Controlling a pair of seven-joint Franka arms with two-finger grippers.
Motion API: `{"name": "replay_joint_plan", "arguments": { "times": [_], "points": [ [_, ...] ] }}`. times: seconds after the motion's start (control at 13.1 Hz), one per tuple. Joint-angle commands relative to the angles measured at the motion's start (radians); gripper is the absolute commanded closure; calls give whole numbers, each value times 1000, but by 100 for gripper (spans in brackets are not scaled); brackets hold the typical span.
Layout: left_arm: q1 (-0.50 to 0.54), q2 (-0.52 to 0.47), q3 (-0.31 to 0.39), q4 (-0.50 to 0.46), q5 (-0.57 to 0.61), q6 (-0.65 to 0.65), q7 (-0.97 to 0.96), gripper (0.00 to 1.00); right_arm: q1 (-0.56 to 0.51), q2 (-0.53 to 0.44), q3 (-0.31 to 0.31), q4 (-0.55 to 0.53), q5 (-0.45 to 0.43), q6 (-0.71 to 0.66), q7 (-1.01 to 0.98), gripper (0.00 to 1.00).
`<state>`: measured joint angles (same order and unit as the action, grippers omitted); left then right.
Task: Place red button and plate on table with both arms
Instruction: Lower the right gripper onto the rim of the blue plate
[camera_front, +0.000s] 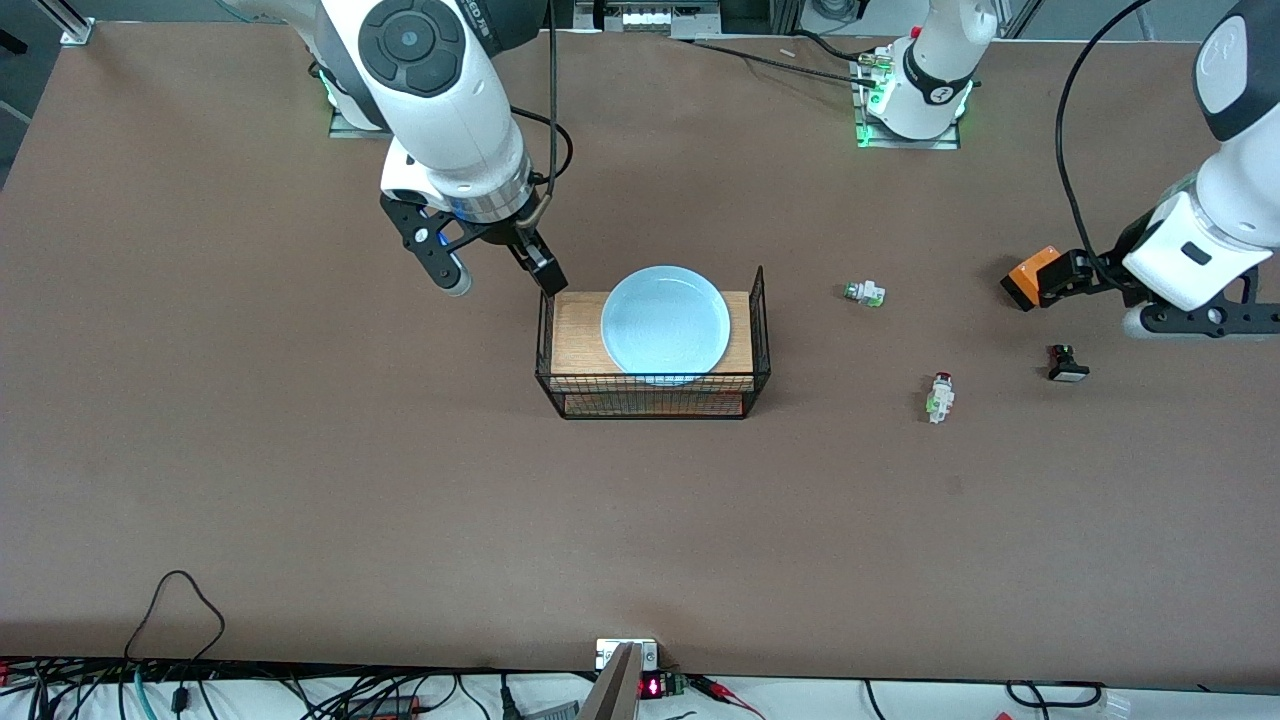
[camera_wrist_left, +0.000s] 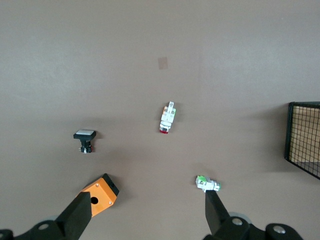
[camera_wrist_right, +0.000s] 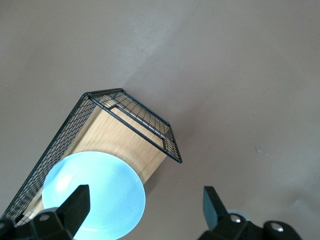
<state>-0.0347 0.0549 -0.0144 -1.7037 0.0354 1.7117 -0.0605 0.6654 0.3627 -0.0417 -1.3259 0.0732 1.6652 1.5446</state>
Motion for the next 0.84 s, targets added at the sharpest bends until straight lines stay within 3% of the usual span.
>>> {"name": "replay_joint_plan", "arguments": {
  "times": [0.0, 0.76],
  "points": [
    [-13, -47, 2, -51, -9, 25, -2, 0, 20, 30, -6, 30, 3, -1, 22, 0],
    [-19, -43, -10, -40, -6, 23, -9, 0, 19, 180, -14, 28, 40, 111, -47, 0]
  ]
}}
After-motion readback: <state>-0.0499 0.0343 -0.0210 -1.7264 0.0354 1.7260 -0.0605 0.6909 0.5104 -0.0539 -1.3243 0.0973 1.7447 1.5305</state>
